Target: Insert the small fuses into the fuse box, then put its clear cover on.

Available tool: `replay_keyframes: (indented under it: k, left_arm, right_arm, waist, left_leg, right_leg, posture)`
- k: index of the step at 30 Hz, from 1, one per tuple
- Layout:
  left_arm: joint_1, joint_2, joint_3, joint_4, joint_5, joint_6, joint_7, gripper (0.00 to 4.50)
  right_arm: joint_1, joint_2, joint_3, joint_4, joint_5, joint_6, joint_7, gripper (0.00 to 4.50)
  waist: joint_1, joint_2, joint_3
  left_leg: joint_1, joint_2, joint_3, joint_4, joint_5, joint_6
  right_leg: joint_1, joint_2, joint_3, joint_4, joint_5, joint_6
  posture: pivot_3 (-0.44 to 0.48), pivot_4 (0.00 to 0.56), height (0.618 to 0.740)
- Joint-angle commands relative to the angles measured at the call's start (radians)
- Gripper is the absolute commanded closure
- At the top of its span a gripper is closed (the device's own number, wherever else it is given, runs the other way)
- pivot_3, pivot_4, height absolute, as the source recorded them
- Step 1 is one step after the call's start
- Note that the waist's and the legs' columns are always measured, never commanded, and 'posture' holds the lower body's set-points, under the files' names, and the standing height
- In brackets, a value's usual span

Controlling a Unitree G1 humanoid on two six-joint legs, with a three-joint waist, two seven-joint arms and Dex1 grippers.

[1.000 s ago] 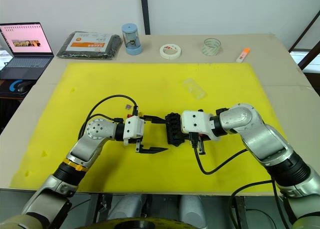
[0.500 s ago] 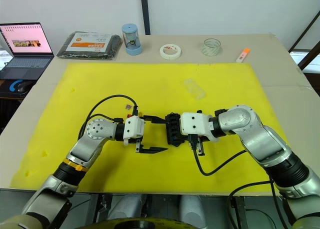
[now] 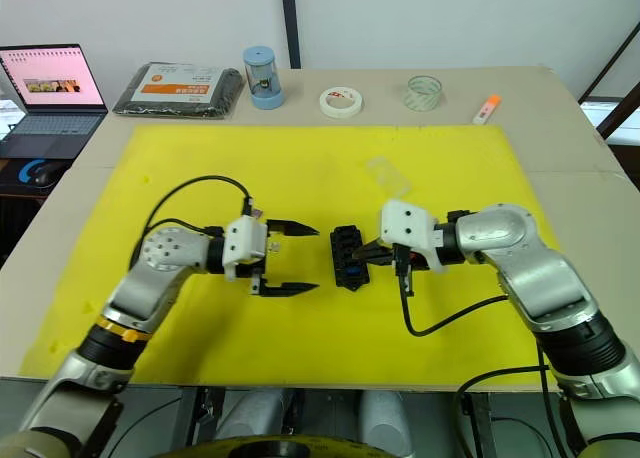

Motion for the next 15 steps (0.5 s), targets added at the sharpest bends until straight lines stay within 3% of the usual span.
replay_keyframes:
  k: [1, 2, 5, 11, 15]
  left_arm:
    - [-0.009, 0.055, 0.086, -0.045, -0.054, 0.042, -0.006, 0.00]
    - [-0.017, 0.085, 0.118, -0.035, -0.062, 0.055, -0.008, 0.00]
    - [-0.043, 0.172, 0.200, 0.032, -0.075, 0.078, -0.018, 0.00]
    - [-0.050, 0.320, 0.320, 0.260, -0.036, 0.024, -0.033, 0.00]
    - [-0.033, 0.359, 0.374, 0.403, -0.006, -0.054, -0.010, 0.00]
  right_arm:
    - [-0.002, -0.023, -0.104, -0.009, 0.045, -0.022, -0.003, 4.48]
    - [-0.001, -0.030, -0.136, 0.001, 0.051, -0.036, -0.004, 4.48]
    - [0.024, -0.059, -0.209, 0.064, 0.030, -0.125, 0.005, 3.92]
    - [0.139, -0.106, -0.334, 0.240, -0.021, -0.338, 0.011, 1.93]
    - [0.178, -0.099, -0.385, 0.311, -0.027, -0.392, -0.027, 0.46]
  waist:
    - [0.000, 0.000, 0.000]
    - [0.000, 0.000, 0.000]
    - [0.000, 0.000, 0.001]
    - [-0.001, 0.001, 0.002]
    - [-0.004, 0.002, 0.002]
  left_leg:
    - [0.000, 0.000, 0.000, 0.000, 0.000, 0.000]
    - [0.000, 0.000, 0.000, 0.000, 0.000, 0.000]
    - [0.000, 0.000, 0.000, 0.000, 0.000, 0.000]
    - [0.000, 0.000, 0.000, -0.001, 0.000, 0.000]
    - [0.000, 0.000, 0.000, -0.001, 0.000, 0.000]
  right_leg:
    - [0.000, 0.000, 0.000, 0.000, 0.000, 0.000]
    - [0.000, 0.000, 0.000, 0.000, 0.000, 0.000]
    - [0.000, 0.000, 0.000, 0.000, 0.000, 0.000]
    - [0.000, 0.002, -0.001, 0.000, 0.000, 0.000]
    - [0.000, 0.001, -0.001, 0.000, 0.000, 0.000]
  posture:
    - [0.000, 0.150, 0.740]
    - [0.000, 0.150, 0.740]
    - [0.000, 0.150, 0.740]
    - [0.000, 0.150, 0.740]
    - [0.000, 0.150, 0.740]
